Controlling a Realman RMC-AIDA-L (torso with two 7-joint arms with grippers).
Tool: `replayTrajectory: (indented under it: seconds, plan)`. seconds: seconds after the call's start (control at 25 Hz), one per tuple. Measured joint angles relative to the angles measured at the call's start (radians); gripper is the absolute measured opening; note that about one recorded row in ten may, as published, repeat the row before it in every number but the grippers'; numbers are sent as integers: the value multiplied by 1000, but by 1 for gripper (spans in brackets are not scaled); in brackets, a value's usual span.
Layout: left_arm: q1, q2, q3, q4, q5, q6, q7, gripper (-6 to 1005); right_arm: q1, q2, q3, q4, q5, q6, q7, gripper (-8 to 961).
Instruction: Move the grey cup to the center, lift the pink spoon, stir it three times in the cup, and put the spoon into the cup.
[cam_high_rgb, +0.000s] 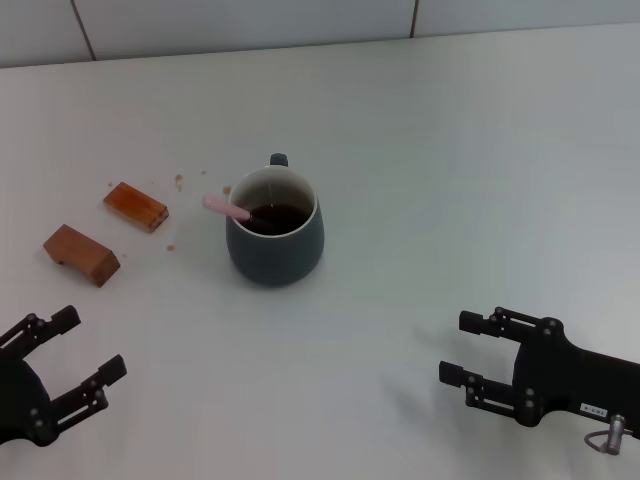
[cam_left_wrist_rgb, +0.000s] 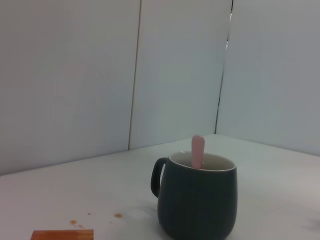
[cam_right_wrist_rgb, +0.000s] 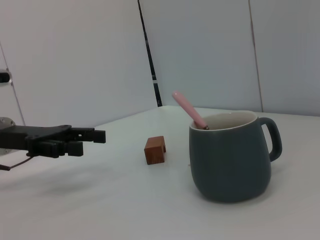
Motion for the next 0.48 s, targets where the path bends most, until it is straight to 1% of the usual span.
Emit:
replayTrajectory:
  seconds: [0.48]
  plan:
    - [-14,-6,2,0,0,-6,0,811,0,0,0,8,1,5,0,702]
